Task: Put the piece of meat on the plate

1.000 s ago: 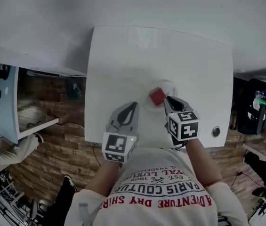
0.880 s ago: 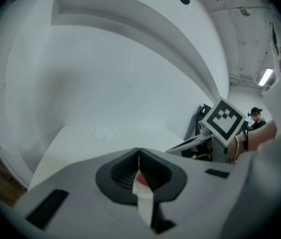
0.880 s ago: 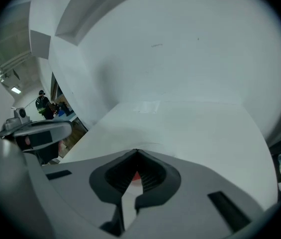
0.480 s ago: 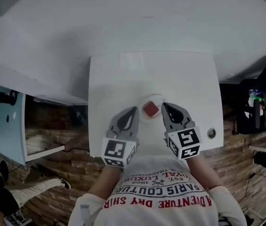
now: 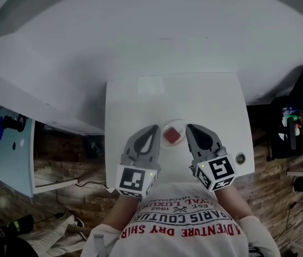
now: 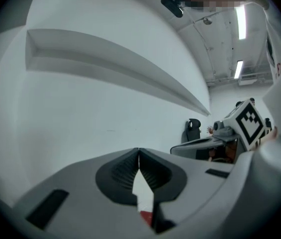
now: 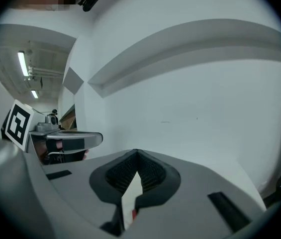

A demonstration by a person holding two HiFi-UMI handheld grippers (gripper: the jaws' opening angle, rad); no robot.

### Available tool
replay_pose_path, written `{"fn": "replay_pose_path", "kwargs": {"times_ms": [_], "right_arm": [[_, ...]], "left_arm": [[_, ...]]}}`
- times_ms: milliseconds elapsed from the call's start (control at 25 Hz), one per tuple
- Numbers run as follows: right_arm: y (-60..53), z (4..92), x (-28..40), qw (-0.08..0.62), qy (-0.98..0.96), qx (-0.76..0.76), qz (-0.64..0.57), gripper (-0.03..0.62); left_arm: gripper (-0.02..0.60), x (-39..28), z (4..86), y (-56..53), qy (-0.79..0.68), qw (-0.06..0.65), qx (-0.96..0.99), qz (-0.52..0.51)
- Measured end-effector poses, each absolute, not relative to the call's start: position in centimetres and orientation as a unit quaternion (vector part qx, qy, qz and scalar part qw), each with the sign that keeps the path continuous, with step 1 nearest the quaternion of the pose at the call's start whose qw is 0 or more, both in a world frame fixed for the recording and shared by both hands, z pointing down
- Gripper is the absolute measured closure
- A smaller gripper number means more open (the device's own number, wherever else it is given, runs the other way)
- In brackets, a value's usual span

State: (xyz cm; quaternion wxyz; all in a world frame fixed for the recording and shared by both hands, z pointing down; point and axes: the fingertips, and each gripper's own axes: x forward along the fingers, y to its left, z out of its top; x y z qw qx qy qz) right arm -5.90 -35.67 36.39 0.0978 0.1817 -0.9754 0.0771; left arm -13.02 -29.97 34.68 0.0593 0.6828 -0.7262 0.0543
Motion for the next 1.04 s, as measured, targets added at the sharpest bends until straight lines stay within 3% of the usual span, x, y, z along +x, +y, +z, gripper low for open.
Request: {"fn": "replay_pose_path", "kwargs": {"times_ms": [1040], "right_arm": [[-36.4,37.0,-5.9,0.113,-0.969,0.211,0.058,0.582]], "left_arm": [[0.574,-13.3,35.6,-29.5,-0.728,0.078,0.679,0.055]]}}
